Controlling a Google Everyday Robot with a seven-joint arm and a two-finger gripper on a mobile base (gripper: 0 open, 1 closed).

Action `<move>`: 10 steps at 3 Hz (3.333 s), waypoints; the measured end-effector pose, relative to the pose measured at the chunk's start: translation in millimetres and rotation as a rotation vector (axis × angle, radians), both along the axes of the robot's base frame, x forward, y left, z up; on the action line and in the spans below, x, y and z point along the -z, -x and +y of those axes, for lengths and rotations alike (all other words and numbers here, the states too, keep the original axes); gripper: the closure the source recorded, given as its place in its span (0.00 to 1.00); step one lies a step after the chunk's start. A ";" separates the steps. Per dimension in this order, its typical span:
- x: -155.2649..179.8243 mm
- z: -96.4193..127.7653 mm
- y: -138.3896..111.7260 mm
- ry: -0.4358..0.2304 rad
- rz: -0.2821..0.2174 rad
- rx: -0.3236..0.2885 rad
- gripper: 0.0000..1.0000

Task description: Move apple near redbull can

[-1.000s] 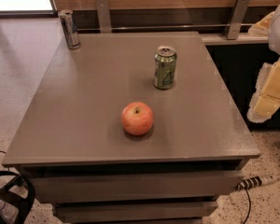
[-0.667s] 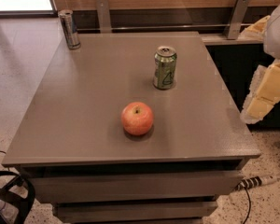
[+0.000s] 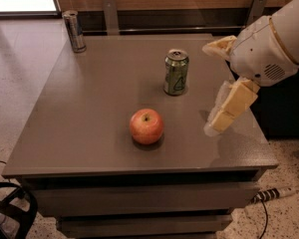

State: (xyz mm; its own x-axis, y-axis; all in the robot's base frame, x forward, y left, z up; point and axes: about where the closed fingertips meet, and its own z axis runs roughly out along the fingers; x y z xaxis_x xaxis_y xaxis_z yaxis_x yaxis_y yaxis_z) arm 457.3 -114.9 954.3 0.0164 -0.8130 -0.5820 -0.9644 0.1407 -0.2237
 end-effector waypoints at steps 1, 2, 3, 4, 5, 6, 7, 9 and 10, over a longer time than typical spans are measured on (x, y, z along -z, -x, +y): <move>26.3 34.2 -6.9 -0.110 0.020 -0.054 0.00; 54.0 61.1 -13.7 -0.196 0.037 -0.085 0.00; 74.9 80.2 -20.0 -0.257 0.045 -0.101 0.00; 88.1 96.4 -23.3 -0.319 0.045 -0.122 0.00; 98.0 104.6 -23.4 -0.346 0.048 -0.132 0.00; 109.8 109.1 -19.9 -0.362 0.041 -0.137 0.00; 117.8 110.8 -15.6 -0.362 0.034 -0.139 0.00; 115.7 114.4 -13.9 -0.359 0.031 -0.147 0.40; 114.9 116.0 -13.1 -0.357 0.030 -0.151 0.62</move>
Offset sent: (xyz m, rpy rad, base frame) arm 0.0296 0.0975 -0.1009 0.3317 0.0569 0.1102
